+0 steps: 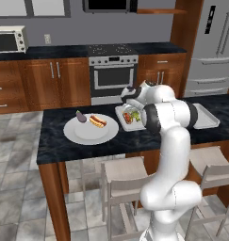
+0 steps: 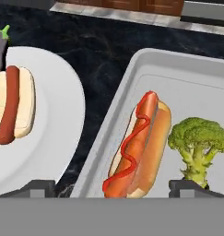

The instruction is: Place one cooked food and one vegetable from the large plate to each tupperware container.

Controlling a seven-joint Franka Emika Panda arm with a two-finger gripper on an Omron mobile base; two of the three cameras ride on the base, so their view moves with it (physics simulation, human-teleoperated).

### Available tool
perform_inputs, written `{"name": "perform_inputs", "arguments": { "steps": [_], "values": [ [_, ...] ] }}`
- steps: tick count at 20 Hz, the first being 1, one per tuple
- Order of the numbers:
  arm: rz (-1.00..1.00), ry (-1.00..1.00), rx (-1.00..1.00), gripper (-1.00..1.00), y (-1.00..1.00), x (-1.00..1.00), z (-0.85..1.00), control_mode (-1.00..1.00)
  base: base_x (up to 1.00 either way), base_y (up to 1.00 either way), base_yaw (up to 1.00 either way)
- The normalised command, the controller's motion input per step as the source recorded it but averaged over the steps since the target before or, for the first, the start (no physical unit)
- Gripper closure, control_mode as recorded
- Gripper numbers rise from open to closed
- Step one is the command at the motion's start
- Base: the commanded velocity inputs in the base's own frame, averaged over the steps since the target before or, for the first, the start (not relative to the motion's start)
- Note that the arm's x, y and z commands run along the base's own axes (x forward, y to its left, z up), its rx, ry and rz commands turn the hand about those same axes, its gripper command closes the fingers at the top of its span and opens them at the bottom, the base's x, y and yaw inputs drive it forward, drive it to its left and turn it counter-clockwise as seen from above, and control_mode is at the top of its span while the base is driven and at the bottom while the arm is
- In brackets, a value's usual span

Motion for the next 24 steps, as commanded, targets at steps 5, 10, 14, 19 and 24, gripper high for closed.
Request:
{"name": "perform_inputs", "arguments": {
  "steps": [5,10,14,19,24],
  "values": [
    [0.07,-0.03,-0.08,-1.00,1.00,-0.18,0.08,-1.00,0.00,0.00,0.00],
    [0.00,-0.02,-0.13,-1.00,0.91,-0.07,0.13,-1.00,0.00,0.00,0.00],
    [0.00,0.08,-0.02,-1.00,0.60,0.14,0.00,-1.00,0.00,0.00,0.00],
    [0.00,0.02,0.00,-1.00,0.17,0.42,-0.01,-1.00,0.00,0.00,0.00],
    [0.00,0.05,0.00,-1.00,0.24,0.23,-0.30,-1.00,0.00,0.00,0.00]
  ]
}}
